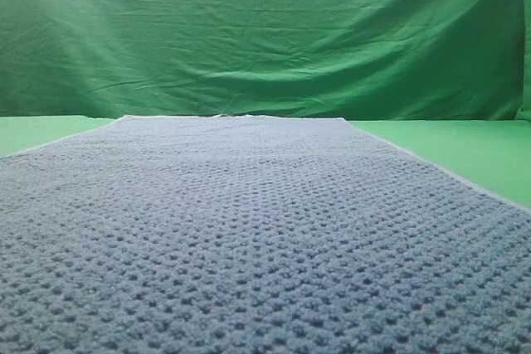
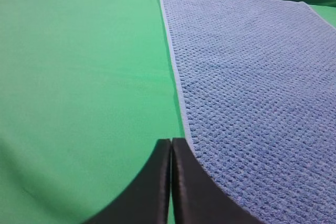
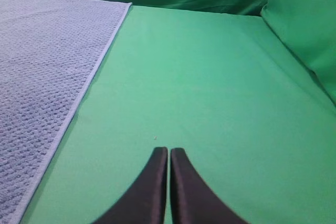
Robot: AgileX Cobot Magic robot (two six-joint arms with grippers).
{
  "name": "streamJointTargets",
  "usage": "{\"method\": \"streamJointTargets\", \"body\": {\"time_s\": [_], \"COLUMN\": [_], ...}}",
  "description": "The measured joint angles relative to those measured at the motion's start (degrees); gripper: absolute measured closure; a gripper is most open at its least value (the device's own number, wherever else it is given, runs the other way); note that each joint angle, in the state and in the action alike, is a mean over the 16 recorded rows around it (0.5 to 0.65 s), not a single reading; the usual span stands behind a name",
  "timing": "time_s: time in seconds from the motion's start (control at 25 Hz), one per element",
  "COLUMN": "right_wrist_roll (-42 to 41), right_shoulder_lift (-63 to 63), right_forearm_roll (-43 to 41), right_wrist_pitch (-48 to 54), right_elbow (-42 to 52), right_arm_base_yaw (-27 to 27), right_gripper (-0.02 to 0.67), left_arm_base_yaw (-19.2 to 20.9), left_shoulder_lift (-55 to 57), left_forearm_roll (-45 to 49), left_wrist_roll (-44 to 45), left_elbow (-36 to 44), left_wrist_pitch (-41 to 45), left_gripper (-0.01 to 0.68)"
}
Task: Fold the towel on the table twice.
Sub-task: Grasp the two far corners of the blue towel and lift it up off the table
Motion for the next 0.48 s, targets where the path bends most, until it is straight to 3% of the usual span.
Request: {"method": "streamJointTargets", "body": {"time_s": [0.48], "right_wrist_roll": [0.0], "right_shoulder_lift": [0.0], "right_forearm_roll": [0.0], "right_wrist_pitch": [0.0], "right_elbow": [0.0], "right_arm_base_yaw": [0.0], "right_gripper": [0.649], "left_arm_base_yaw": [0.0], "left_shoulder_lift": [0.0], "left_forearm_roll": [0.0], "left_wrist_roll": [0.0], "left_elbow": [0.0], "left_wrist_pitch": [0.0], "left_gripper": [0.673]}}
